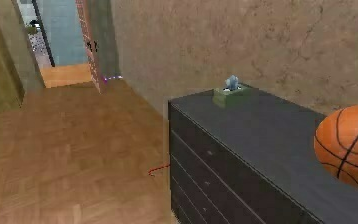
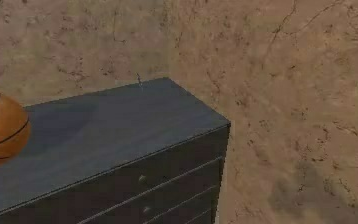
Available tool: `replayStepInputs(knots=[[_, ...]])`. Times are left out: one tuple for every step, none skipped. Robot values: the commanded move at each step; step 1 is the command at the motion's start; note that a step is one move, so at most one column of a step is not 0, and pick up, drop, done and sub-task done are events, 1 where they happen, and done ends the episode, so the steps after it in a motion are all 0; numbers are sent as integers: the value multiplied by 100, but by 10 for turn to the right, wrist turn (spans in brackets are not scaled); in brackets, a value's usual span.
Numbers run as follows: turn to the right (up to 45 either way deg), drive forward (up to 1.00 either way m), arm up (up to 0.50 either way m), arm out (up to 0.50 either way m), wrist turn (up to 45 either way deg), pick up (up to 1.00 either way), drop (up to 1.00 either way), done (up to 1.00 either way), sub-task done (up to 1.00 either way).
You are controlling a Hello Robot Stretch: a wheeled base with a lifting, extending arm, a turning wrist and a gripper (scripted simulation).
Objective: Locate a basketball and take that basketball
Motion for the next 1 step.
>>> replayStepInputs(knots=[[-390, 0, 0, 0, 0, 0, 0, 0, 0]])
